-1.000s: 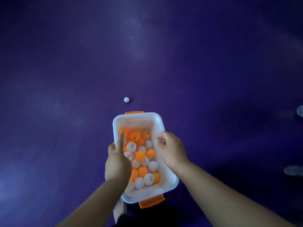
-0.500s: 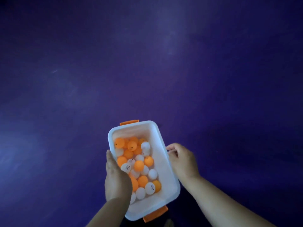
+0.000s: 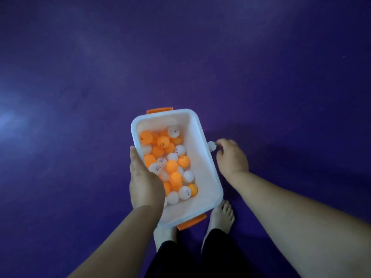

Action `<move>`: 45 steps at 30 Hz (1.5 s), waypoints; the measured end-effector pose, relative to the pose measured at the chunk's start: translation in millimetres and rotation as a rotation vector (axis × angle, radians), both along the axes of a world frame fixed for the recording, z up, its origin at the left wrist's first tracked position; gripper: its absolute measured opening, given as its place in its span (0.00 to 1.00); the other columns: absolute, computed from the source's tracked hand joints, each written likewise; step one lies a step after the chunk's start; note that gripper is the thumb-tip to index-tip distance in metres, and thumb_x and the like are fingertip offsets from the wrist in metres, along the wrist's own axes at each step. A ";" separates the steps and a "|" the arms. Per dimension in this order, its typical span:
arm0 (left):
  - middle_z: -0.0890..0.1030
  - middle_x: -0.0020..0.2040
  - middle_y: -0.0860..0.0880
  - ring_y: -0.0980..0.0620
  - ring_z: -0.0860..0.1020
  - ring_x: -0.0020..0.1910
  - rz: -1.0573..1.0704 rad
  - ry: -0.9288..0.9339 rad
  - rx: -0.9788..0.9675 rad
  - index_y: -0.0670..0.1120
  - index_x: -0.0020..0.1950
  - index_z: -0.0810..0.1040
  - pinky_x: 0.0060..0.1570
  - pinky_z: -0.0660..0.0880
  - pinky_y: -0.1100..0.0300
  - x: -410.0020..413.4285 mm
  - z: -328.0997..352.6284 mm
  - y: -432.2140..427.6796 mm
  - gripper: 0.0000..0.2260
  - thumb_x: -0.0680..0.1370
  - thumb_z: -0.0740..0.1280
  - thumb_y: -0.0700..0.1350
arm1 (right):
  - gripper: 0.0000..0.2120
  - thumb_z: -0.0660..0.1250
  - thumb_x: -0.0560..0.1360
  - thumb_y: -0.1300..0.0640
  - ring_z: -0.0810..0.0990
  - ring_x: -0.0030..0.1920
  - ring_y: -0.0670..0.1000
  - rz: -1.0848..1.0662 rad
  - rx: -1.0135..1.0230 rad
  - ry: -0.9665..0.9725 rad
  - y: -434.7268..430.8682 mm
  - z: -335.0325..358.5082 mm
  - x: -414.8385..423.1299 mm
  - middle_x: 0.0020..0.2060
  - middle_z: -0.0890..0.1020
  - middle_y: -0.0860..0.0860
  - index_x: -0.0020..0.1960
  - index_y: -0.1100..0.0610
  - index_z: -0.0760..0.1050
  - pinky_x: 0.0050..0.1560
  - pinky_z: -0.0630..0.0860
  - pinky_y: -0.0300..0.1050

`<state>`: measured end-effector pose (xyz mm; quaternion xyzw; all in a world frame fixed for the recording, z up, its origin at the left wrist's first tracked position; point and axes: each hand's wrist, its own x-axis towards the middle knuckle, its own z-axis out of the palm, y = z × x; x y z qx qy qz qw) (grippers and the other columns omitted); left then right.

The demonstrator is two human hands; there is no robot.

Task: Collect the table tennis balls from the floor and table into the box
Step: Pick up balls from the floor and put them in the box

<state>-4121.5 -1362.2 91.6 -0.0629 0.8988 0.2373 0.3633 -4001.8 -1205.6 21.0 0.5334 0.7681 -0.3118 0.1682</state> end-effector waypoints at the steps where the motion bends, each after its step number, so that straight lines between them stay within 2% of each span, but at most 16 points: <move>1: 0.69 0.72 0.53 0.47 0.76 0.58 0.026 -0.001 0.007 0.63 0.75 0.45 0.45 0.71 0.53 -3.5 -12.1 2.9 0.31 0.80 0.53 0.39 | 0.15 0.59 0.77 0.60 0.77 0.53 0.59 0.052 -0.007 -0.023 2.7 -17.4 -2.5 0.59 0.73 0.54 0.62 0.53 0.72 0.41 0.67 0.45; 5: 0.73 0.67 0.54 0.52 0.74 0.51 0.085 -0.001 0.006 0.65 0.75 0.45 0.43 0.71 0.54 -11.1 -43.4 -5.8 0.29 0.81 0.53 0.42 | 0.20 0.61 0.77 0.55 0.76 0.50 0.61 0.203 -0.081 -0.114 7.2 -72.4 -6.4 0.61 0.66 0.53 0.68 0.48 0.65 0.44 0.71 0.47; 8: 0.72 0.67 0.56 0.54 0.74 0.53 0.080 -0.017 0.049 0.65 0.75 0.45 0.45 0.72 0.55 -14.0 -49.1 -20.1 0.28 0.81 0.53 0.44 | 0.09 0.59 0.76 0.56 0.73 0.40 0.56 0.176 -0.147 -0.144 3.5 -94.9 -2.1 0.49 0.68 0.48 0.56 0.52 0.69 0.36 0.66 0.41; 9: 0.72 0.67 0.56 0.54 0.75 0.54 0.072 -0.019 0.057 0.65 0.75 0.45 0.46 0.72 0.55 -15.0 -50.1 -24.9 0.28 0.81 0.54 0.44 | 0.08 0.58 0.76 0.57 0.72 0.40 0.56 0.166 -0.169 -0.162 2.2 -96.4 -0.3 0.48 0.68 0.48 0.54 0.53 0.69 0.36 0.67 0.42; 12: 0.73 0.67 0.55 0.54 0.78 0.52 0.029 -0.026 0.047 0.66 0.74 0.46 0.42 0.75 0.58 -17.2 -42.6 -34.7 0.30 0.81 0.55 0.42 | 0.11 0.61 0.77 0.57 0.75 0.47 0.61 0.116 -0.114 -0.108 0.1 -82.1 3.8 0.56 0.68 0.57 0.59 0.55 0.69 0.44 0.72 0.47; 14: 0.76 0.59 0.55 0.55 0.78 0.44 0.005 -0.049 0.026 0.65 0.75 0.46 0.37 0.76 0.59 -20.6 -28.6 -31.3 0.31 0.80 0.54 0.39 | 0.13 0.64 0.77 0.54 0.77 0.49 0.60 -0.046 -0.026 0.051 -0.5 -54.1 0.8 0.56 0.73 0.56 0.59 0.56 0.70 0.44 0.72 0.47; 17: 0.75 0.45 0.57 0.58 0.74 0.38 -0.016 -0.082 0.011 0.60 0.75 0.51 0.32 0.72 0.60 -28.6 1.0 -17.5 0.29 0.79 0.54 0.37 | 0.14 0.63 0.75 0.47 0.79 0.43 0.54 -0.172 0.031 0.334 -2.7 0.0 -13.3 0.48 0.79 0.53 0.56 0.53 0.70 0.45 0.76 0.50; 20: 0.78 0.49 0.54 0.55 0.77 0.41 -0.058 -0.080 0.054 0.57 0.66 0.64 0.35 0.75 0.58 -35.8 33.4 0.2 0.22 0.77 0.55 0.35 | 0.22 0.58 0.71 0.38 0.80 0.40 0.50 -0.036 -0.005 0.468 -3.1 60.1 -28.1 0.46 0.79 0.47 0.58 0.52 0.71 0.42 0.75 0.45; 22: 0.78 0.47 0.52 0.53 0.77 0.41 -0.084 -0.073 0.074 0.55 0.61 0.66 0.37 0.78 0.53 -40.2 60.9 13.0 0.19 0.77 0.55 0.35 | 0.27 0.57 0.70 0.37 0.77 0.40 0.47 0.092 0.030 0.479 -0.2 94.8 -33.6 0.48 0.76 0.44 0.61 0.54 0.71 0.38 0.72 0.39; 24: 0.78 0.46 0.53 0.52 0.78 0.40 -0.107 -0.054 0.111 0.54 0.59 0.66 0.36 0.78 0.54 -44.7 93.7 26.5 0.17 0.77 0.55 0.35 | 0.26 0.59 0.71 0.40 0.74 0.41 0.45 0.114 0.117 0.459 8.4 127.3 -36.2 0.51 0.73 0.44 0.61 0.55 0.71 0.36 0.68 0.34; 26: 0.78 0.45 0.53 0.52 0.78 0.40 -0.132 -0.035 0.161 0.55 0.58 0.66 0.36 0.79 0.53 -49.3 131.0 39.7 0.17 0.77 0.55 0.35 | 0.20 0.64 0.74 0.47 0.73 0.43 0.45 0.038 0.164 0.398 19.3 162.6 -36.3 0.55 0.73 0.48 0.62 0.55 0.70 0.36 0.68 0.37; 29: 0.77 0.45 0.54 0.52 0.79 0.41 -0.181 -0.006 0.213 0.55 0.59 0.65 0.40 0.81 0.49 -57.8 191.0 57.4 0.16 0.78 0.55 0.36 | 0.23 0.66 0.75 0.52 0.74 0.47 0.46 -0.062 0.162 0.319 33.3 220.2 -34.3 0.60 0.71 0.49 0.68 0.53 0.66 0.41 0.70 0.42; 34: 0.78 0.44 0.53 0.52 0.79 0.40 -0.248 0.046 0.319 0.54 0.55 0.66 0.37 0.80 0.53 -65.6 298.8 80.8 0.13 0.78 0.56 0.36 | 0.27 0.64 0.76 0.50 0.78 0.47 0.50 -0.201 0.054 0.304 47.2 327.3 -32.0 0.53 0.76 0.47 0.72 0.49 0.58 0.39 0.73 0.43; 36: 0.79 0.43 0.53 0.53 0.80 0.39 -0.235 0.036 0.388 0.55 0.52 0.66 0.36 0.81 0.54 -62.8 343.8 83.5 0.12 0.78 0.57 0.37 | 0.21 0.64 0.76 0.53 0.79 0.44 0.49 -0.303 -0.003 0.348 47.0 371.1 -29.8 0.47 0.78 0.48 0.67 0.51 0.63 0.37 0.76 0.45; 39: 0.79 0.43 0.53 0.53 0.81 0.40 -0.222 0.003 0.475 0.55 0.53 0.67 0.38 0.82 0.53 -55.1 400.9 82.2 0.11 0.79 0.59 0.38 | 0.04 0.65 0.74 0.57 0.80 0.40 0.52 -0.376 -0.005 0.376 46.0 435.1 -20.3 0.41 0.80 0.51 0.48 0.54 0.72 0.40 0.80 0.54; 45: 0.78 0.44 0.53 0.55 0.78 0.40 -0.391 0.024 0.523 0.52 0.52 0.68 0.33 0.75 0.60 -29.8 490.1 76.0 0.09 0.76 0.61 0.39 | 0.03 0.65 0.74 0.57 0.78 0.38 0.53 -0.445 0.127 0.412 30.3 547.0 20.4 0.37 0.79 0.51 0.43 0.56 0.72 0.36 0.74 0.48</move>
